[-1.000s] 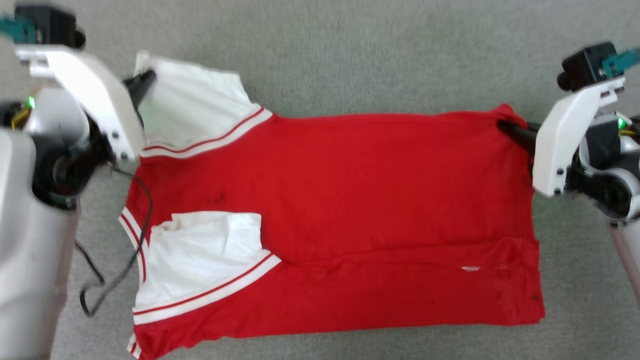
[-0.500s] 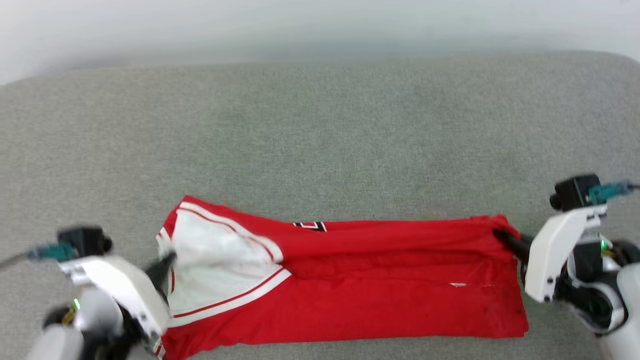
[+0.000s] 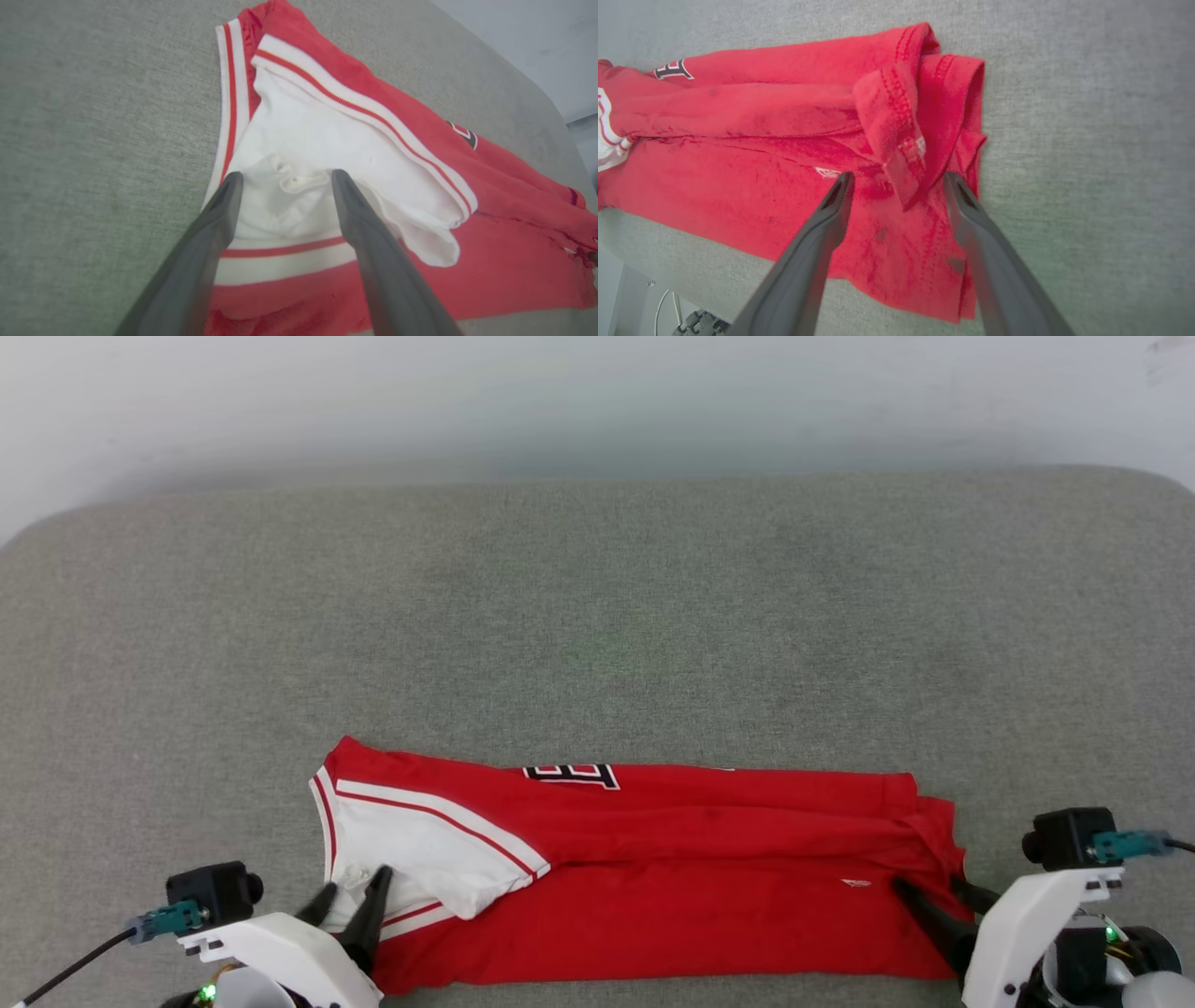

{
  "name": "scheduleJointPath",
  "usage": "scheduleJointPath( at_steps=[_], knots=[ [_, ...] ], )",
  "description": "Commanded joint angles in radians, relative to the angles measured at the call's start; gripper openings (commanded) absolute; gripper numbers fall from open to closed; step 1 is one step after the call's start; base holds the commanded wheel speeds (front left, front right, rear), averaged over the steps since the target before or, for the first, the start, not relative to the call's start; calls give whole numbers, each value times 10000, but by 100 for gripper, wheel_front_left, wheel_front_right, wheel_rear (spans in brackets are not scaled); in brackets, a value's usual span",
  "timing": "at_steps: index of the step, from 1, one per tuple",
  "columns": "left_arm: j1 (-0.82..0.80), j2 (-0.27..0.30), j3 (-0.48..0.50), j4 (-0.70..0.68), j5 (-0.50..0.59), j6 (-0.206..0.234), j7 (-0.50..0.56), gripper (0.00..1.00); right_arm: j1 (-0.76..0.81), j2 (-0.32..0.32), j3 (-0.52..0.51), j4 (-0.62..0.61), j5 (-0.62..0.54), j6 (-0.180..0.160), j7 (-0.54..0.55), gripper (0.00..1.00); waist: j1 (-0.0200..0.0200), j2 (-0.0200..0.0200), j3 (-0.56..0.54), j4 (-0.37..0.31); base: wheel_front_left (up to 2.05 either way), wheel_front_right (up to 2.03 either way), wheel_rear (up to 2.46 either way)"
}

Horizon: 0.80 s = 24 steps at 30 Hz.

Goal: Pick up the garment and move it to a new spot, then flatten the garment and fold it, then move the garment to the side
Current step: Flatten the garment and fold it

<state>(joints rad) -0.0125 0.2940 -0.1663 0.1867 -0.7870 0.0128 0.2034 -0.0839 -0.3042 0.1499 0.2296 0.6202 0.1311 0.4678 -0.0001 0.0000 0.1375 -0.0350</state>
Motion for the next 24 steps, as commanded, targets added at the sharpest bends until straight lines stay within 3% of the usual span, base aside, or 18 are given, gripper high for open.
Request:
scheduleJointPath(
  at_steps=[1, 5, 10, 18, 24],
  knots=[
    [-13, 7, 15, -76, 150, 60, -213, 100, 150, 10, -58, -127, -60, -8, -156, 100, 1, 0, -91, -17, 0, 0, 0],
    [-92, -66, 40, -567, 911, 440, -1264, 100, 493, -15, -564, -792, -120, -8, -631, 100, 1, 0, -401, -56, 0, 0, 0],
    [-219, -138, -118, -1344, 1819, 924, -2181, 100, 528, -201, -1508, -1427, -254, -8, -256, 100, 1, 0, -706, -75, 0, 0, 0],
    [-466, -109, -622, -2249, 3275, 1383, -3361, 100, 336, -360, -3038, -1969, -546, -8, 1587, 100, 1, 0, -659, 226, 0, 0, 0],
    [-703, -337, -1046, -2793, 3865, 1602, -3728, 100, 222, -3, -3099, -1928, -559, -8, 2884, 100, 1, 0, -133, 715, 0, 0, 0]
  ],
)
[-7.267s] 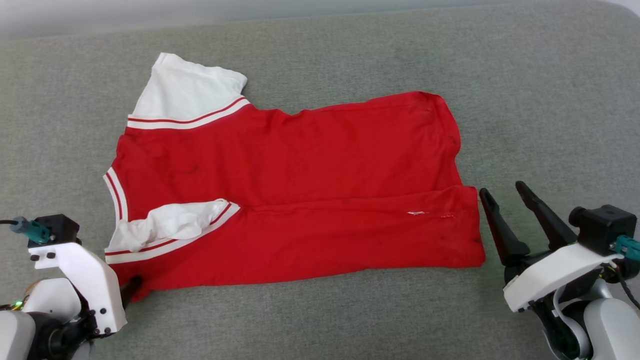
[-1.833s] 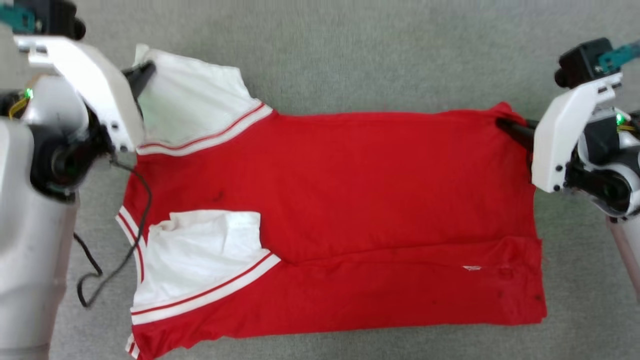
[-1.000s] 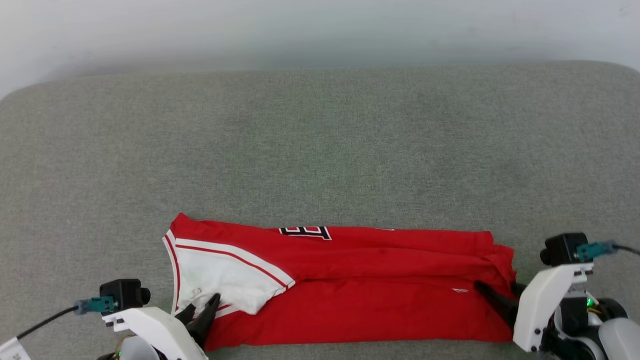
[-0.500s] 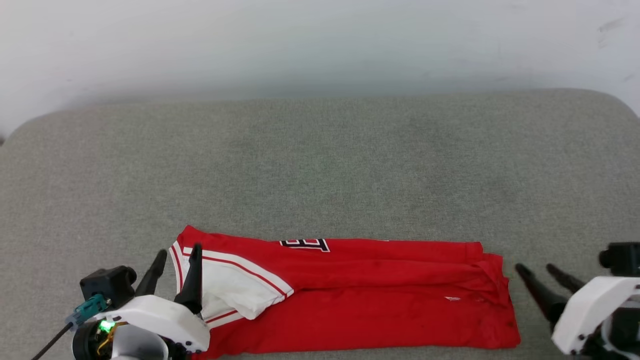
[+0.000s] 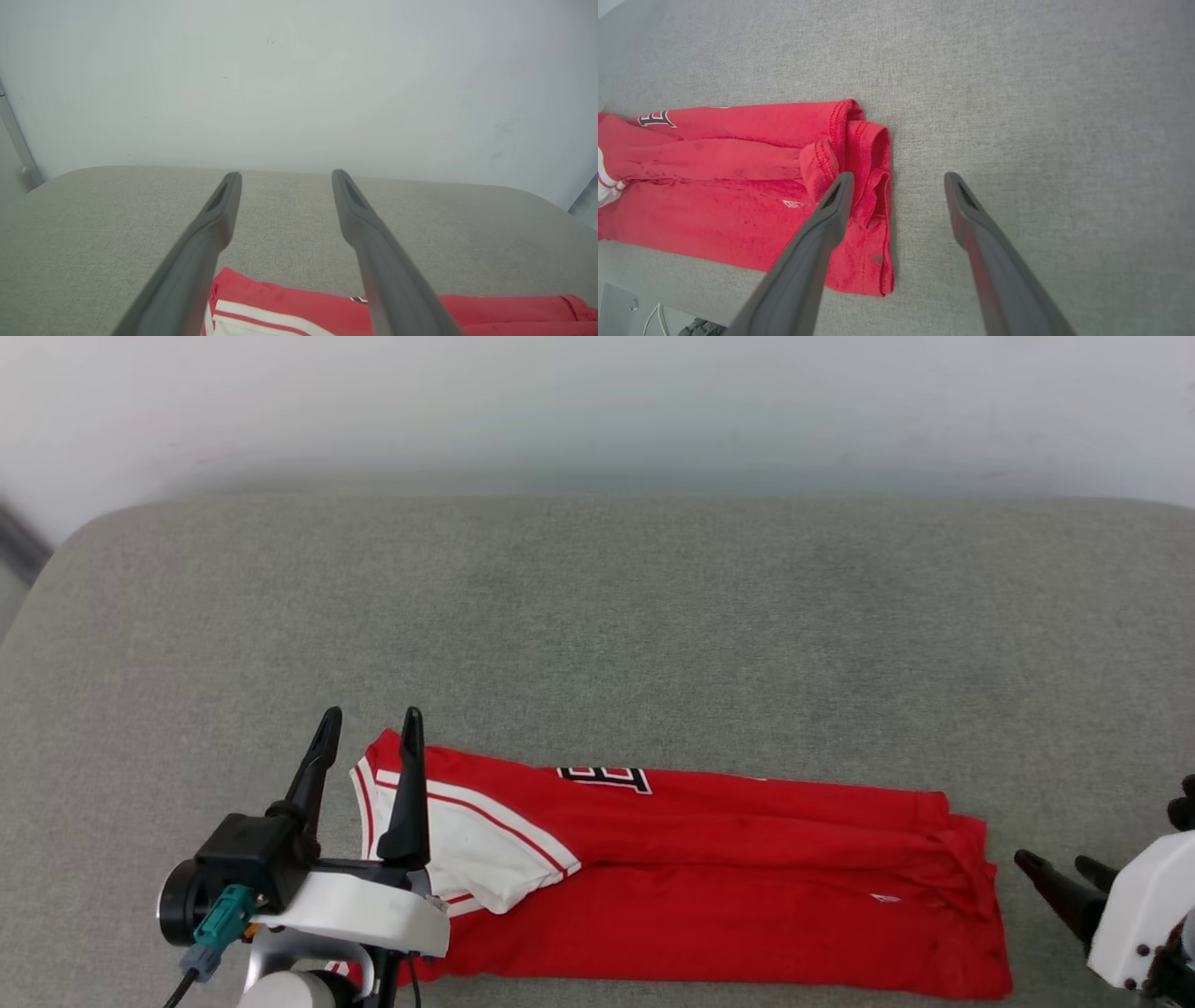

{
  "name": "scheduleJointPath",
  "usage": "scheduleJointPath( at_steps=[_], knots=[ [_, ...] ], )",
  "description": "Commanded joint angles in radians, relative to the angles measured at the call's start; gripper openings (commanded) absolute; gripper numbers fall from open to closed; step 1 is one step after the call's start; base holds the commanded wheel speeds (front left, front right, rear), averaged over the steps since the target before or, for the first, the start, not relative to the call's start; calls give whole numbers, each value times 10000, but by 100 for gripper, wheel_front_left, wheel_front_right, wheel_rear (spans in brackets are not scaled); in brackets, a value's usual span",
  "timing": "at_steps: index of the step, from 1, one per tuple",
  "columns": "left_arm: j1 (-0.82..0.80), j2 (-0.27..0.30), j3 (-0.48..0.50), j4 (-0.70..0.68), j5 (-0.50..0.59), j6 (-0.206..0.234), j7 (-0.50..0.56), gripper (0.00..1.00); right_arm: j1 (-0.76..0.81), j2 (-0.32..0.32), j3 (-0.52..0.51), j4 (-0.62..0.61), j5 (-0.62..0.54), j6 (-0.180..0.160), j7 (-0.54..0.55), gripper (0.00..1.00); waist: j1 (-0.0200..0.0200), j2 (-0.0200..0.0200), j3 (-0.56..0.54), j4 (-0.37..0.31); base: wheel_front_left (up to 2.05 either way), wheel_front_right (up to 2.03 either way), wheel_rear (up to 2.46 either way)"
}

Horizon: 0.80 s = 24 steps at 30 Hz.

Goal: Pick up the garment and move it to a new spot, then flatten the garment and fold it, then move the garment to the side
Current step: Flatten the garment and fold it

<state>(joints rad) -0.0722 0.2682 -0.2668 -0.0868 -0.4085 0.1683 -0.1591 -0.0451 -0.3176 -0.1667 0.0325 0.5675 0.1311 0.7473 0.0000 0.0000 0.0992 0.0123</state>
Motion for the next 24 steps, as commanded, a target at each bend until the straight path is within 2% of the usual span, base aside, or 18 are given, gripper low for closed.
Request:
scheduleJointPath(
  at_steps=[1, 6, 13, 14, 16, 24],
  knots=[
    [-133, -107, -89, -123, 135, 84, -141, 100, -190, 215, 138, 122, -37, -8, 175, 100, 0, 0, 342, 336, 0, 0, 0],
    [-281, -247, -274, -386, 317, 168, -301, 100, -426, 645, 564, 779, 193, -8, 321, 100, 0, 0, 804, 699, 0, 0, 0],
    [-432, -271, -403, -307, 362, 137, -296, 100, -570, 771, 1347, 2009, 567, -5, 365, 100, 0, 0, 1014, 927, 0, 0, 0],
    [-429, -266, -412, -302, 358, 140, -289, 100, -589, 780, 1466, 2095, 644, -3, 358, 45, 0, 0, 995, 922, 0, 0, 0],
    [-387, -253, -415, -257, 338, 158, -288, 100, -681, 702, 1653, 2144, 747, 3, 268, 0, 0, 0, 899, 893, 0, 0, 0],
    [-2, -10, -342, -260, 361, 318, -126, 100, -1192, -36, 1905, 1730, 895, -6, -217, 0, 0, 0, 275, 597, 0, 0, 0]
  ],
)
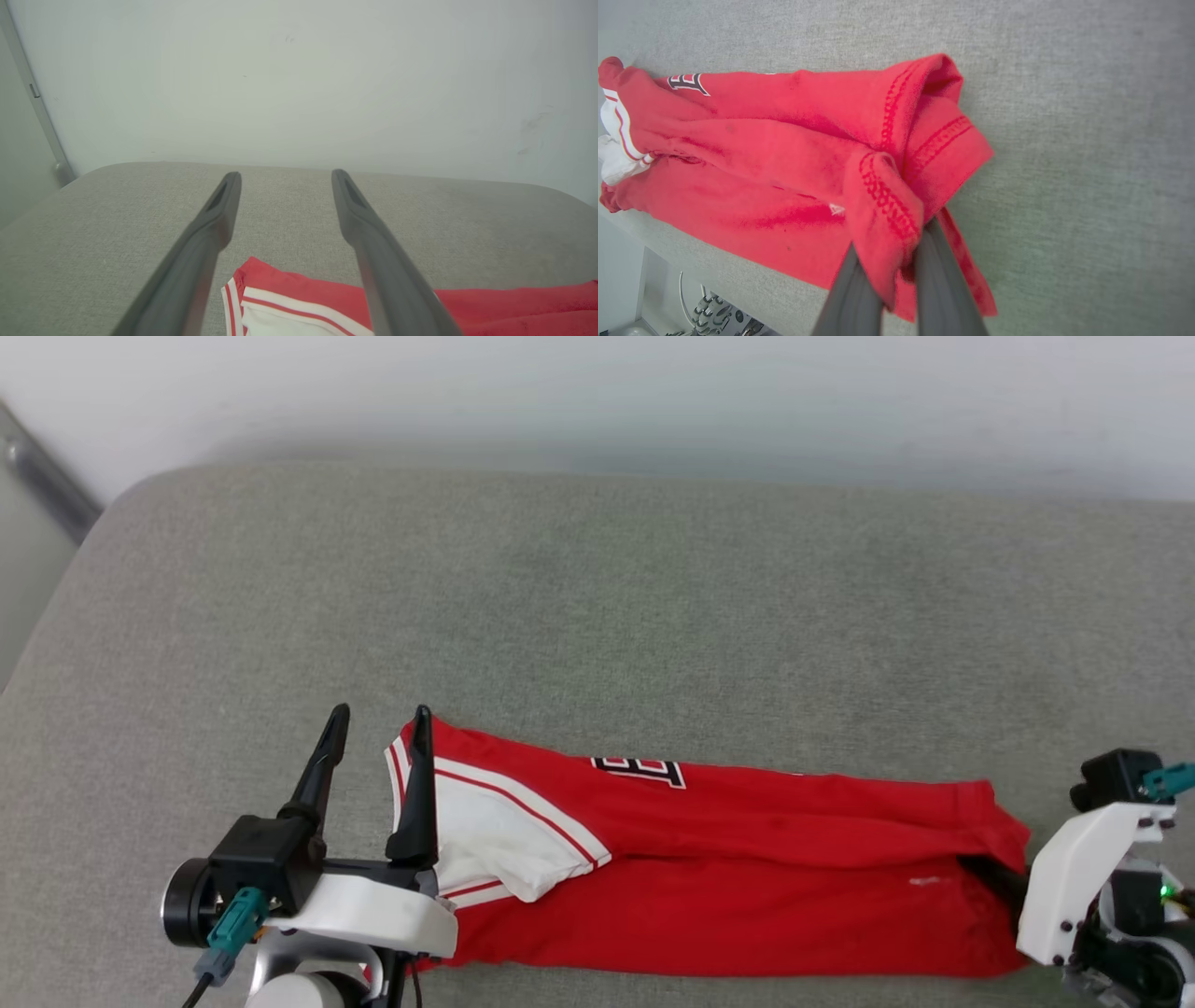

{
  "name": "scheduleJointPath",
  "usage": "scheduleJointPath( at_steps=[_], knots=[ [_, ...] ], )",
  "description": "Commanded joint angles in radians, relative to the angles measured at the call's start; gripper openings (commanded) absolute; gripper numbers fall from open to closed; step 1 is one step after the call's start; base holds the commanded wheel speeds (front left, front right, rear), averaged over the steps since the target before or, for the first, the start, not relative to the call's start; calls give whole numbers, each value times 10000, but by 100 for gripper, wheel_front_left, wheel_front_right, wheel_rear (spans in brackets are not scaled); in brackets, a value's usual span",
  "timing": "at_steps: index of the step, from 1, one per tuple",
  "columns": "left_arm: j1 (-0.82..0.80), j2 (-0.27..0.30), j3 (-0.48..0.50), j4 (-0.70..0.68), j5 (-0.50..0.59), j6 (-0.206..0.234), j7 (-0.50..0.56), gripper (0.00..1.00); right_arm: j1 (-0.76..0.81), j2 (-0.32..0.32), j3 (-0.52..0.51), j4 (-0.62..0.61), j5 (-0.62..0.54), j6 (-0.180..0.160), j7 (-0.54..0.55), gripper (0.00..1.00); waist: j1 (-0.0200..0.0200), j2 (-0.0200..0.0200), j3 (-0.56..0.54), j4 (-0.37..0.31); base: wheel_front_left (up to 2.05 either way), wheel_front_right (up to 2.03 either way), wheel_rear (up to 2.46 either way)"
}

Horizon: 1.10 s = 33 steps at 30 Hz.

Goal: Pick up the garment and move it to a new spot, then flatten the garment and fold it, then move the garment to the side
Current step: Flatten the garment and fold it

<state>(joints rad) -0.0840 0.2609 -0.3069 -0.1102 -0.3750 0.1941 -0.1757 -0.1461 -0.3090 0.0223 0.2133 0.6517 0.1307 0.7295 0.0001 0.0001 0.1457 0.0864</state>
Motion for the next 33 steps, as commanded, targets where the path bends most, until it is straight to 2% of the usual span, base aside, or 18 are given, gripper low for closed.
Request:
scheduleJointPath(
  at_steps=[1, 6, 12, 19, 23, 27, 33],
  knots=[
    [171, 77, 71, -43, 7, 83, 64, 100, -196, -183, -9, -79, 77, -2, -35, 0, -1, -1, -272, -196, 0, 0, 0],
    [438, 136, 129, -138, -49, 231, 108, 100, -225, -462, -398, 84, -33, -4, 184, 0, -1, -1, -567, -496, 0, 0, 0],
    [636, 205, 86, -216, -12, 319, 200, 100, 57, -672, -1470, 309, -246, -4, 248, 0, -1, -1, -682, -758, 0, 0, 0],
    [723, 257, 32, -245, -67, 348, 383, 100, 459, -250, -3149, 7, -408, -4, 589, 0, -1, -1, -770, -953, 0, 0, 0],
    [768, 287, -16, -228, -78, 347, 402, 100, 326, 675, -3550, -295, 720, -2, 1310, 0, -1, -1, -876, -988, 0, 0, 0],
    [584, 348, -108, -209, -20, 303, 498, 100, 151, 1781, -3811, -548, 2536, -2, 2369, 0, -1, -1, -960, -831, 0, 0, 0],
    [363, 377, -226, -221, 31, 241, 604, 100, 5, 2514, -3556, -416, 4435, -2, 3485, 0, -1, -1, -925, -416, 0, 0, 0]
  ],
)
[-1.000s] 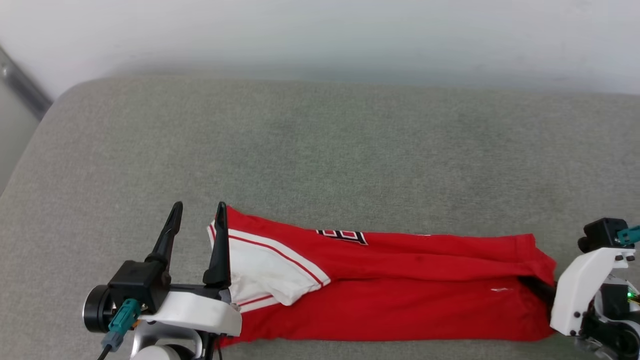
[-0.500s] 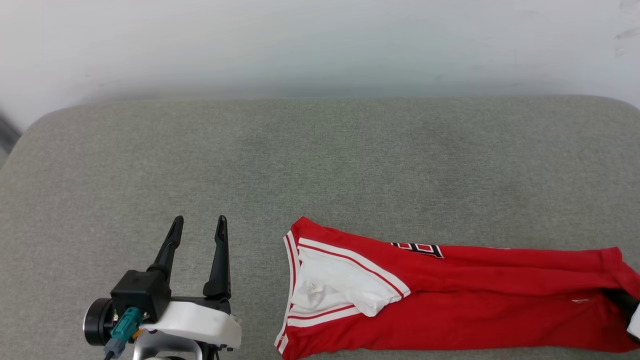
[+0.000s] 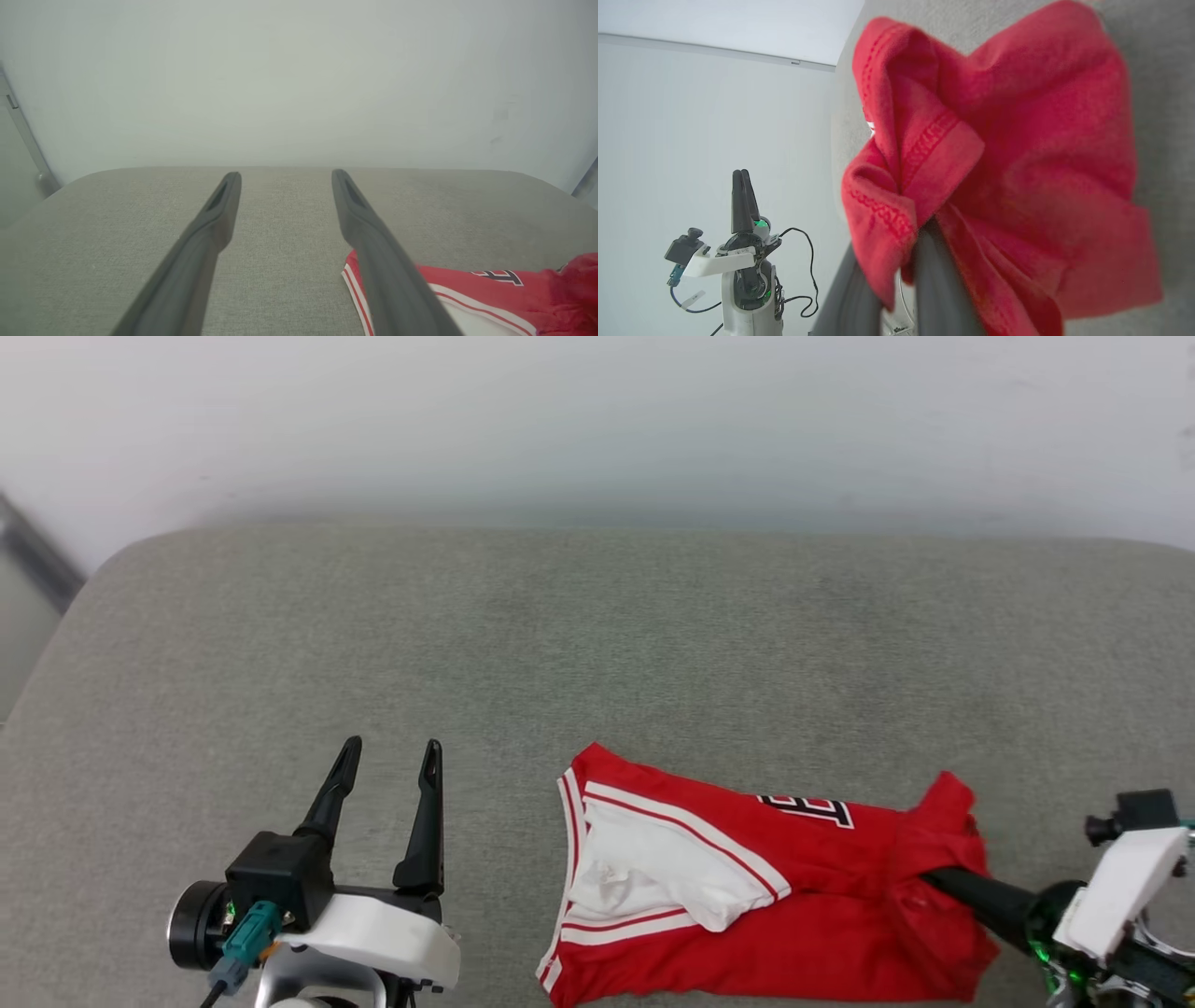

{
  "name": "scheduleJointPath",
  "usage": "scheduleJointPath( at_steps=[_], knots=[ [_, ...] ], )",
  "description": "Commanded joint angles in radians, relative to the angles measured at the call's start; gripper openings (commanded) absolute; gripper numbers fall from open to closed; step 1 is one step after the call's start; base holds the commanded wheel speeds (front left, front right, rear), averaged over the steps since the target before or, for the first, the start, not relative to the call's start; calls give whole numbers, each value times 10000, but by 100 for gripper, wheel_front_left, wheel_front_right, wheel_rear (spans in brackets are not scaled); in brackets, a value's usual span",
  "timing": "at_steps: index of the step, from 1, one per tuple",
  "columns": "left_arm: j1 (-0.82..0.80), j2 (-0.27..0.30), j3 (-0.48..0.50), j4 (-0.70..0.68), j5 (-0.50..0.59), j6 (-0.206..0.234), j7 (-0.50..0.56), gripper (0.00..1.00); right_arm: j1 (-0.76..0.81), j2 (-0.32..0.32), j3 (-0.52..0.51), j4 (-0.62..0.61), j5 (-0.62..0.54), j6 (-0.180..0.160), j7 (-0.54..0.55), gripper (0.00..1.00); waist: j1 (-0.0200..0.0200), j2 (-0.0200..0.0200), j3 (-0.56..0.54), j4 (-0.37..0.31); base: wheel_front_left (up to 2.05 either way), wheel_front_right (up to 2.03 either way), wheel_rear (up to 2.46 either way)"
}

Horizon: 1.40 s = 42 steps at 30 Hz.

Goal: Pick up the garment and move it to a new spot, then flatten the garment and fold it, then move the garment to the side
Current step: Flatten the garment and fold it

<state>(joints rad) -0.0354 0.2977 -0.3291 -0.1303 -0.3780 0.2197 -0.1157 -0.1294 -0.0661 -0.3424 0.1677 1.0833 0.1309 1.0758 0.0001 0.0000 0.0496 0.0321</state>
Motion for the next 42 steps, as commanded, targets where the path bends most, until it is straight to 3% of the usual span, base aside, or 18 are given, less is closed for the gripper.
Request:
scheduleJointPath(
  at_steps=[1, 6, 13, 19, 20, 21, 27, 34, 38, 42],
  knots=[
    [-148, 0, -27, -13, 62, -21, 15, 100, -206, 118, 207, 122, 331, -4, 58, 0, -1, 0, 66, 218, 0, 0, 0],
    [-273, -88, -159, 56, 41, -67, -7, 100, -420, 176, 1389, 725, 1424, -3, -232, 0, -1, 0, 225, 682, 0, 0, 0],
    [-510, -213, -368, 206, 12, -158, -81, 100, -1108, 164, 3767, 1504, 2921, -3, -1903, 0, -1, 0, 488, 1193, 0, 0, 0],
    [-655, -306, -441, 380, -26, -227, -200, 100, -1562, 163, 5012, 2339, 2559, -3, -3588, 3, -1, 0, 652, 1409, 0, 0, 0],
    [-666, -310, -443, 401, -34, -221, -208, 100, -1660, 163, 5180, 2419, 2473, -3, -3806, 34, -1, 0, 666, 1418, 0, 0, 0],
    [-672, -313, -448, 427, -40, -219, -208, 100, -1713, 161, 5335, 2492, 2522, -3, -3973, 100, -1, 0, 676, 1422, 0, 0, 0],
    [-648, -259, -434, 519, -97, -181, -260, 100, -1977, 159, 6008, 2609, 2697, -3, -4684, 100, -1, 0, 630, 1274, 0, 0, 0],
    [-645, -176, -399, 513, -104, -143, -262, 100, -2128, -151, 6600, 1754, 2163, -3, -5089, 100, -1, 0, 569, 1008, 0, 0, 0],
    [-525, -127, -364, 494, -126, -73, -273, 100, -2019, -686, 6904, 886, 1238, -3, -5892, 100, -1, 0, 491, 856, 0, 0, 0],
    [-360, -98, -294, 478, -145, 70, -293, 100, -1765, -1614, 7075, 425, -810, -3, -7230, 100, -1, 0, 359, 634, 0, 0, 0]
  ],
)
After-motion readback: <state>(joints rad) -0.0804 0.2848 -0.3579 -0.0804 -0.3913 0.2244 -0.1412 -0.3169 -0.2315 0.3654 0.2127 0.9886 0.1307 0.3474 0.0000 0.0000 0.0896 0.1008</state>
